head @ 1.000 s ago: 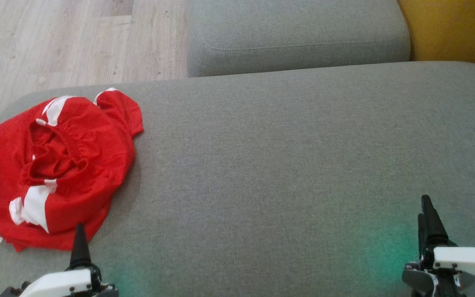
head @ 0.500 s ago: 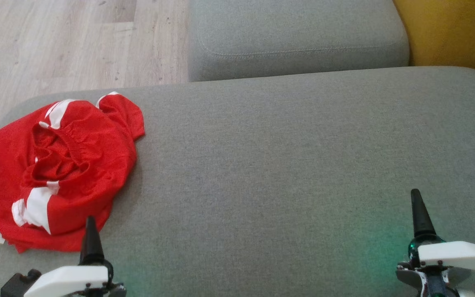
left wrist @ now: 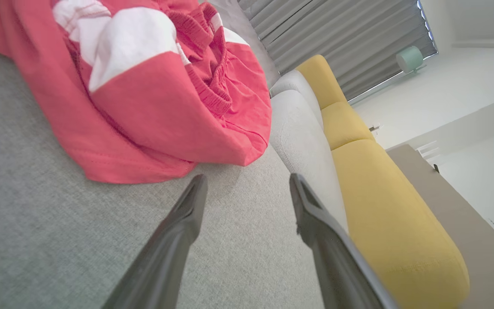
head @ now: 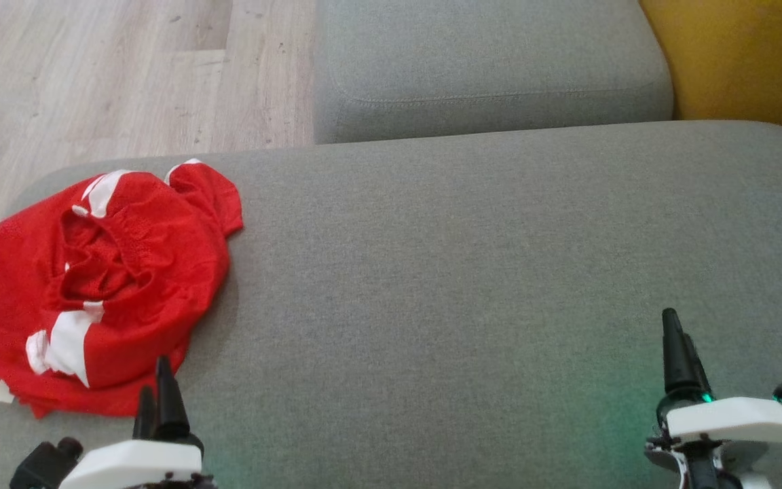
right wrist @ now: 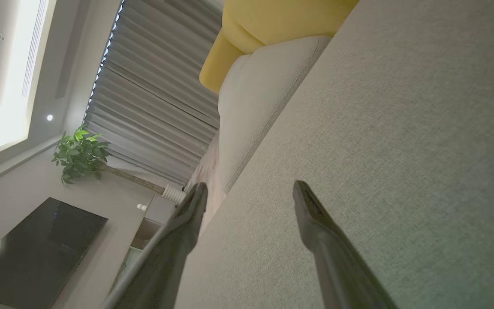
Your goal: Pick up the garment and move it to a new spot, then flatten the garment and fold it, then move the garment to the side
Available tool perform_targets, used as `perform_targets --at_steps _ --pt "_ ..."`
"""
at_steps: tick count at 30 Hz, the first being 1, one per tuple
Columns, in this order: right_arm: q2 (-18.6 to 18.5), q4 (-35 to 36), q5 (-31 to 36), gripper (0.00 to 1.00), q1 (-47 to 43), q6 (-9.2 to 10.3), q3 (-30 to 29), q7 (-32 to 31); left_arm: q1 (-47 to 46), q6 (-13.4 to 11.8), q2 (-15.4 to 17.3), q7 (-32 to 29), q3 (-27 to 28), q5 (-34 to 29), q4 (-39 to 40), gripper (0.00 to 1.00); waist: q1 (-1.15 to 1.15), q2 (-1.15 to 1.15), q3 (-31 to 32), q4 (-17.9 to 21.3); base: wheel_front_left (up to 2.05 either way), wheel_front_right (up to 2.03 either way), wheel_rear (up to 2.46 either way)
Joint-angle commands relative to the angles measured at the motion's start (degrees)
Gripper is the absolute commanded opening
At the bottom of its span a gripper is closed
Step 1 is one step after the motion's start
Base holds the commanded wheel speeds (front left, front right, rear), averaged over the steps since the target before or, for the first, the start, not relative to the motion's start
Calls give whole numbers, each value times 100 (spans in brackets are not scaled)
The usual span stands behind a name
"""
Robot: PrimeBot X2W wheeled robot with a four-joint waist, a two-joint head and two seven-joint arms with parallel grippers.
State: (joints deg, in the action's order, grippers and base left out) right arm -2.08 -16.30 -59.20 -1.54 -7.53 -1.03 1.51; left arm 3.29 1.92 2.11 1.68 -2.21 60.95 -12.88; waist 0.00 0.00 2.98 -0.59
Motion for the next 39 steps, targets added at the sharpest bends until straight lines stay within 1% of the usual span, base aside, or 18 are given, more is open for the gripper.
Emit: perform_targets --at_steps 1,17,20,21,39 --pt "-44 238 174 100 159 2 85 84 -125 -35 46 77 23 -181 232 100 0 0 7 -4 0 0 0" --pt "-51 439 1298 100 141 2 336 354 -96 -212 52 346 -168 -1373 334 100 0 0 37 -58 0 0 0" --pt "-53 468 1565 100 145 2 407 422 -80 -256 54 413 -233 -1717 362 100 0 0 53 -70 0 0 0" --pt "-53 468 1565 100 145 2 407 422 -80 -256 54 413 -233 -1717 362 100 0 0 53 -70 0 0 0" --pt "-62 576 2861 100 117 3 703 726 12 -426 61 714 -478 -3046 500 100 0 0 149 -108 0 0 0"
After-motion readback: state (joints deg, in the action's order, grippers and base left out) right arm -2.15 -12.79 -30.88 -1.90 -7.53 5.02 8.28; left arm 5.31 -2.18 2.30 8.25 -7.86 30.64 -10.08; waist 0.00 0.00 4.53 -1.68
